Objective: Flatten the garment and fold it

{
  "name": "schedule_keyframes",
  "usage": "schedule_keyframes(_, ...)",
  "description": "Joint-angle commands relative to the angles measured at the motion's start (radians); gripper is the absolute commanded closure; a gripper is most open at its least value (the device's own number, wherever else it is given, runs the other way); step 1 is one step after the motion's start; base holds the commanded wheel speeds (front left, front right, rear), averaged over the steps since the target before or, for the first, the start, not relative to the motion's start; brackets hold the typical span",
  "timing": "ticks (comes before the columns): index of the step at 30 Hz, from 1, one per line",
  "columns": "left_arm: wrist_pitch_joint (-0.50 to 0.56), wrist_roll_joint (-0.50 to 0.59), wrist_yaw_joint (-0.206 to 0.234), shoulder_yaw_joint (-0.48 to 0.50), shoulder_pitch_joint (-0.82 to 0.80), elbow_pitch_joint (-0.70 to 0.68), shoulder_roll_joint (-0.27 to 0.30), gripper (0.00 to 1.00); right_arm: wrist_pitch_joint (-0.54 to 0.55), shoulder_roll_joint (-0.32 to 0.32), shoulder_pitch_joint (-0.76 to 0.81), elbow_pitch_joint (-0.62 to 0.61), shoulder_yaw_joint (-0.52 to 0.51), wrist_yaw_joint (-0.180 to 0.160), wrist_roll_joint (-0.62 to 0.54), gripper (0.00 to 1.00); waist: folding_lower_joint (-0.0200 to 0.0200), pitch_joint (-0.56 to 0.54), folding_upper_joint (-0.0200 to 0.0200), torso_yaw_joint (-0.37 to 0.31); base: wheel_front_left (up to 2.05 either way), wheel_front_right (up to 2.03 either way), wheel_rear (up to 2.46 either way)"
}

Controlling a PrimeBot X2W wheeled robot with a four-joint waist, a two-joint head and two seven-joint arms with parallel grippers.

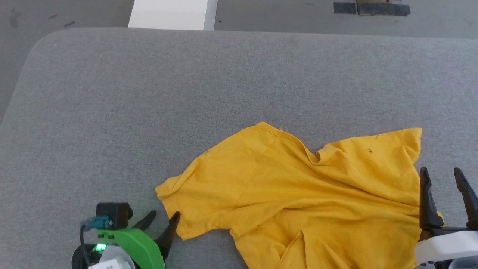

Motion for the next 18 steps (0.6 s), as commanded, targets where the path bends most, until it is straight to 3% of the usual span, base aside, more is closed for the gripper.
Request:
schedule_keyframes(1, 0.01, -0.014, -0.005, -0.007, -0.032, 0.021, 0.006, 0.0, -0.008, -0.001, -0.021, 0.003, 0.004, -0.002, 0.009, 0.0, 0.0, 0.016, -0.0001, -0.006, 0.0, 0.0, 0.0)
schedule_keyframes(5, 0.088, -0.067, -0.006, -0.056, -0.083, 0.117, -0.002, 0.0, -0.018, -0.001, -0.036, 0.015, 0.005, -0.002, 0.01, 0.0, 0.0, 0.031, -0.0001, -0.018, 0.0, 0.0, 0.0)
schedule_keyframes(7, 0.141, -0.105, -0.007, -0.083, -0.084, 0.132, -0.001, 1.0, -0.021, -0.001, -0.04, 0.018, 0.001, -0.002, 0.01, 0.0, 0.0, 0.031, -0.0001, -0.024, 0.0, 0.0, 0.0)
schedule_keyframes(12, 0.167, -0.18, -0.007, -0.116, -0.08, 0.106, 0.019, 1.0, -0.027, -0.001, -0.041, 0.024, -0.013, -0.002, 0.012, 0.0, 0.0, 0.023, -0.0001, -0.032, 0.0, 0.0, 0.0)
schedule_keyframes(18, 0.037, -0.192, -0.007, -0.086, -0.086, 0.068, 0.04, 1.0, -0.03, -0.001, -0.039, 0.033, -0.023, -0.002, 0.013, 0.0, 0.0, 0.008, -0.0001, -0.029, 0.0, 0.0, 0.0)
